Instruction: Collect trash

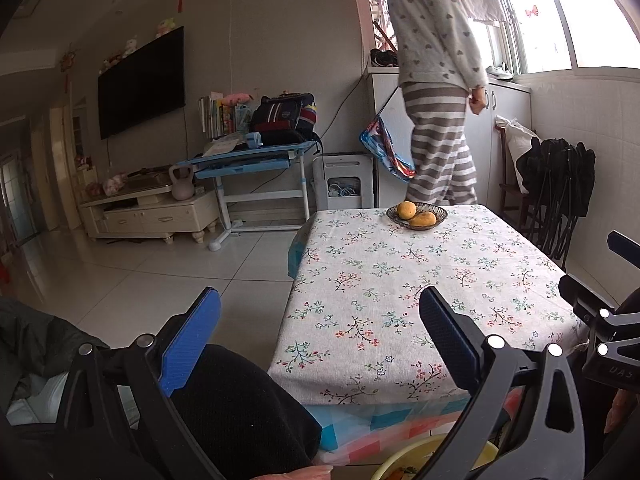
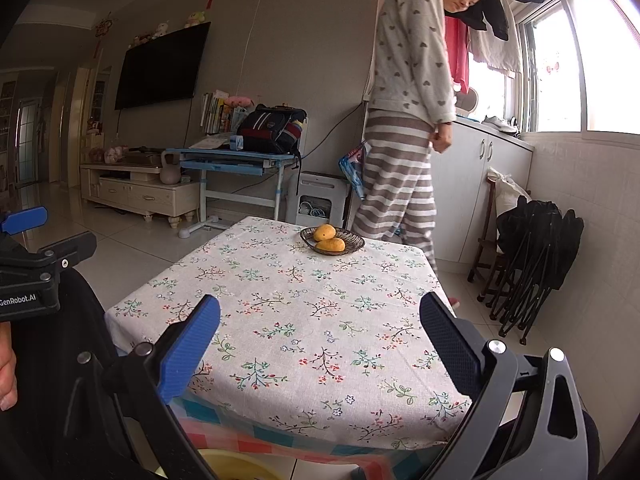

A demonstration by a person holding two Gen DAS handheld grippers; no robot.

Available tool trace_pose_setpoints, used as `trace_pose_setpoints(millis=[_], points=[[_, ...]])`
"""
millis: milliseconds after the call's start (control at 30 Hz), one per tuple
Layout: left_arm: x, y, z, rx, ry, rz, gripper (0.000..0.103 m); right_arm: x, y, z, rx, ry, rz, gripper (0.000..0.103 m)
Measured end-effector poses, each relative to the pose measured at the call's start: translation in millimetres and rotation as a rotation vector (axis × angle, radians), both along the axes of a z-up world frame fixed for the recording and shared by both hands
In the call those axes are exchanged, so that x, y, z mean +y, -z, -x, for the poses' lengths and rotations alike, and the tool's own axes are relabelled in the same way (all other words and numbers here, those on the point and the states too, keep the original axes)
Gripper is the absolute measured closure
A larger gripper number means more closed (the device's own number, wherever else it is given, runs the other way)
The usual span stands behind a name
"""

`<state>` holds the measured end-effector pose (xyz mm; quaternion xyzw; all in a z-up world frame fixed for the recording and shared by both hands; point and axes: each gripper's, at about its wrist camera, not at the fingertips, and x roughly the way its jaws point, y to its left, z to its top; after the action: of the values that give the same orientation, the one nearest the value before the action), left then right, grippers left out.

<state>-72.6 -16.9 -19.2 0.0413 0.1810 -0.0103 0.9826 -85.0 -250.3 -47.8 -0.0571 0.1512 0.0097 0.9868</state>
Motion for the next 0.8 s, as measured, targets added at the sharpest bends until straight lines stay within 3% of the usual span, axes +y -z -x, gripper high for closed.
trace_pose_setpoints(millis=[533,800], points=[[0.4,6.0,-3.2,0.031,-0.015,-0.01,0.007,-3.6,-0.2,0.9,0.004,-0.001,0.007,0.007],[1.0,12.1,-11.4,0.093,-0.027,-0.015,0.007,-1.9,2.7,-0.2,0.005,-0.004,0.016,0.007]])
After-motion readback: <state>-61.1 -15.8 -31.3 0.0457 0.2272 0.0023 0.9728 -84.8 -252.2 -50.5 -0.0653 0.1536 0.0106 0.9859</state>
